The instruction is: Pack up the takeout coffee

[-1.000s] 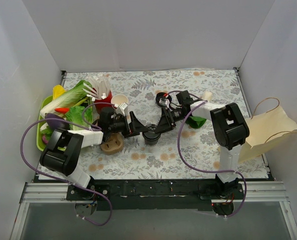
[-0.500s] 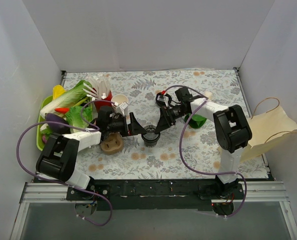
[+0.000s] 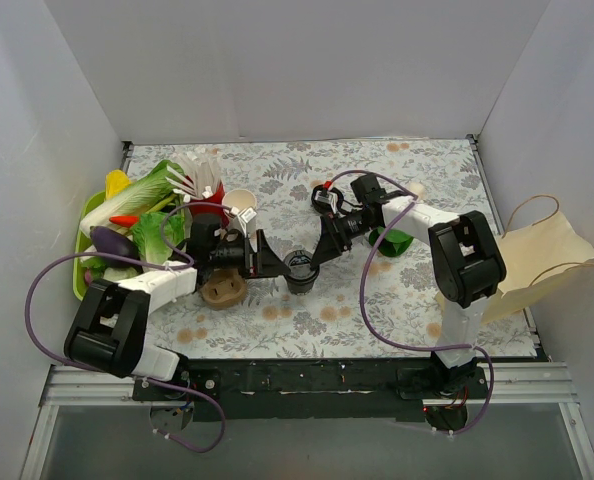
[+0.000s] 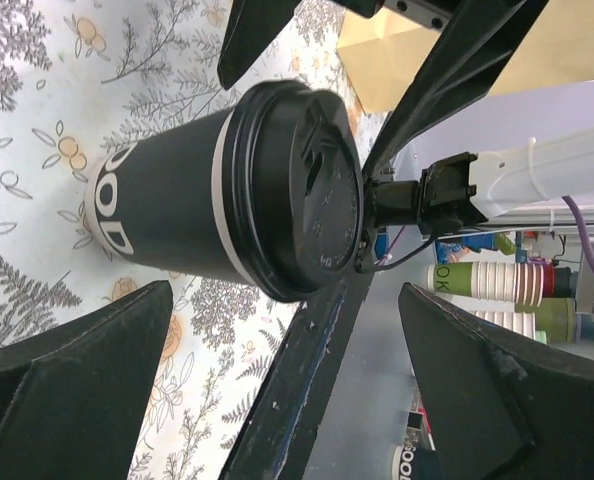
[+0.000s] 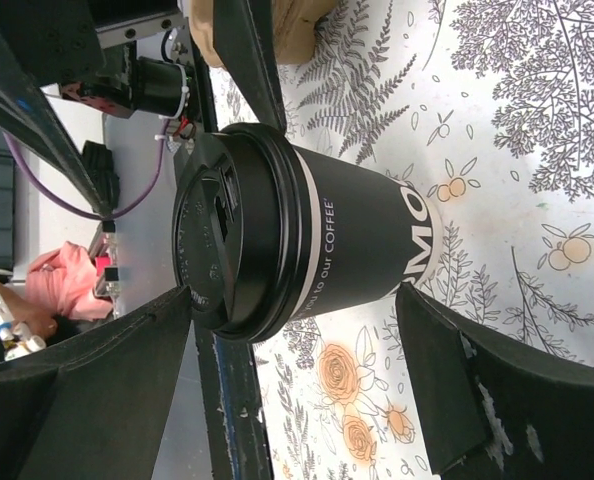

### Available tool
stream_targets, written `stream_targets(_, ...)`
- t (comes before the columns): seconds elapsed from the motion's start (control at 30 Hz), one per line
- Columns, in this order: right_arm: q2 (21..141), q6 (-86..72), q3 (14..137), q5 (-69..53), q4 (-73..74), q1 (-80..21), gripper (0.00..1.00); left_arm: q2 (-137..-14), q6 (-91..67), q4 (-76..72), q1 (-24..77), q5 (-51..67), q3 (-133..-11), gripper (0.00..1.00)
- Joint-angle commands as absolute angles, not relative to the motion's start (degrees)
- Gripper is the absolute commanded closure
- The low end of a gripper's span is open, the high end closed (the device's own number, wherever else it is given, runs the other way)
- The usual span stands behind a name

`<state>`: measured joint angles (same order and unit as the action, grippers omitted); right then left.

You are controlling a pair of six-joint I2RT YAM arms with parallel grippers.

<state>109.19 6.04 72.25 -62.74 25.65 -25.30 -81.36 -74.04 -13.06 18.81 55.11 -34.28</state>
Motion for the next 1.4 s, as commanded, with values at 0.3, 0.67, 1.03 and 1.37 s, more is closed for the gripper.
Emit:
stream_targets(0.3, 112.2, -1.6, 72.8, -67.2, 19.8, -26.3, 0.11, -79.9, -69.0, -10.3, 18.6, 52.6, -31.4, 0.02)
stream_targets(0.67, 113.0, -2.7, 72.0, -67.2, 18.5, -26.5, 0.13, -83.1, -69.0, -12.0, 20.5, 52.3, -33.0, 0.02)
stream_targets(1.03, 113.4, -3.7, 70.7, -67.2, 17.2, -26.5, 0.14, -86.6, -69.3, -12.5, 21.8, 51.5, -35.2, 0.02)
stream_targets(1.37, 113.7, -4.0, 69.1, -65.7, 17.2, -26.5, 0.15, -91.4, -69.3, -5.4, 21.8, 40.4, -35.5, 0.02)
